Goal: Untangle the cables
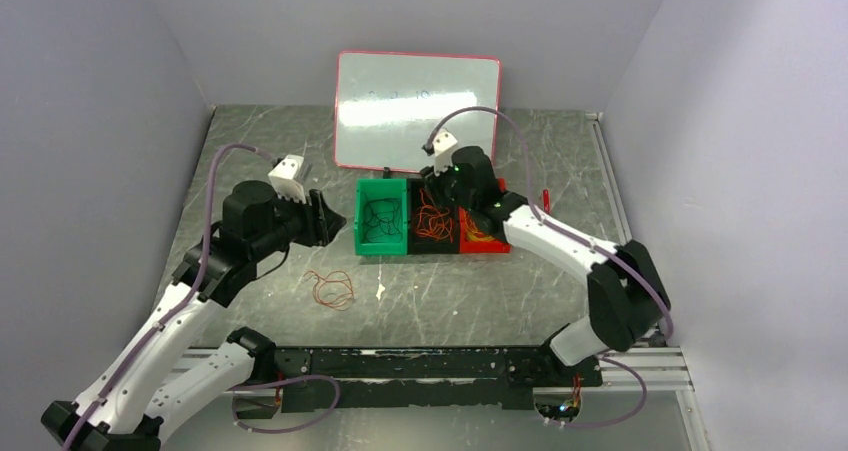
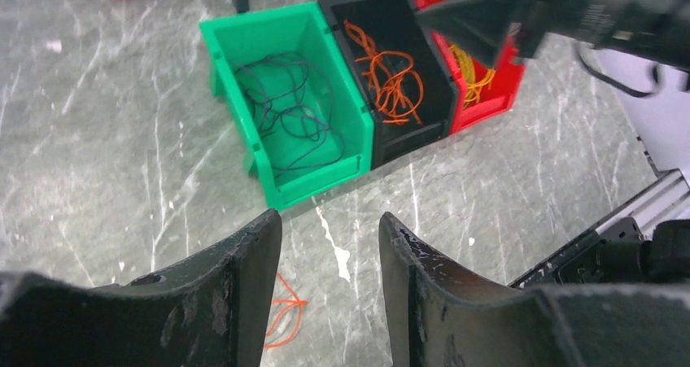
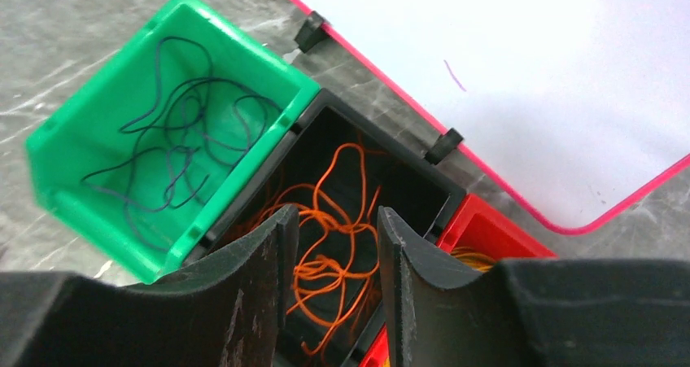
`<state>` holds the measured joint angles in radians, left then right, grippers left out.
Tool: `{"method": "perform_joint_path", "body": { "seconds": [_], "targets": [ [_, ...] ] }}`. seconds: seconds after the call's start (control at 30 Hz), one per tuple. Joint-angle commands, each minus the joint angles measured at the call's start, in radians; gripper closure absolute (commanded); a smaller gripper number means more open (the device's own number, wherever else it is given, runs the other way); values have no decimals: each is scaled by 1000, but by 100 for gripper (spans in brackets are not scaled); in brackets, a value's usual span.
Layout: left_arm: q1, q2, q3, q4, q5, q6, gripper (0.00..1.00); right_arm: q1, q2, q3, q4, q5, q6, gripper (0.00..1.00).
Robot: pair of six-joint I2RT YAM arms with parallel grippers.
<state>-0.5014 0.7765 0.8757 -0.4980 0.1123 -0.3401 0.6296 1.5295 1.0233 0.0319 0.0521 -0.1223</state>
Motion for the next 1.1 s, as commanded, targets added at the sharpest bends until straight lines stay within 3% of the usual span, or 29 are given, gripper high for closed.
{"method": "perform_joint_path", "body": {
  "seconds": [0.0, 0.3, 0.4, 0.5, 0.63, 0.83, 1.07],
  "targets": [
    [-5, 10, -58, -27, -100, -123, 48, 4, -118, -84, 10, -84, 65, 56],
    [-56, 0, -256, 34, -89, -391, 55, 43, -255, -268, 68, -27, 204, 56],
    [-182, -23, -286, -21, -240, -480, 49, 55, -277, -299, 67, 8, 227, 56],
    [-278, -51, -310, -99, -379, -590, 49, 63, -297, -316, 66, 21, 240, 56],
    [-354, -50, -376, -51, -421, -692, 48, 68, -308, -324, 70, 31, 252, 56],
    [-393, 38, -444, 66, -424, -742, 49, 71, -315, -320, 53, 30, 246, 55],
    [-394, 99, -429, 83, -514, -751, 46, 72, -334, -330, 43, 36, 242, 55]
  ]
}}
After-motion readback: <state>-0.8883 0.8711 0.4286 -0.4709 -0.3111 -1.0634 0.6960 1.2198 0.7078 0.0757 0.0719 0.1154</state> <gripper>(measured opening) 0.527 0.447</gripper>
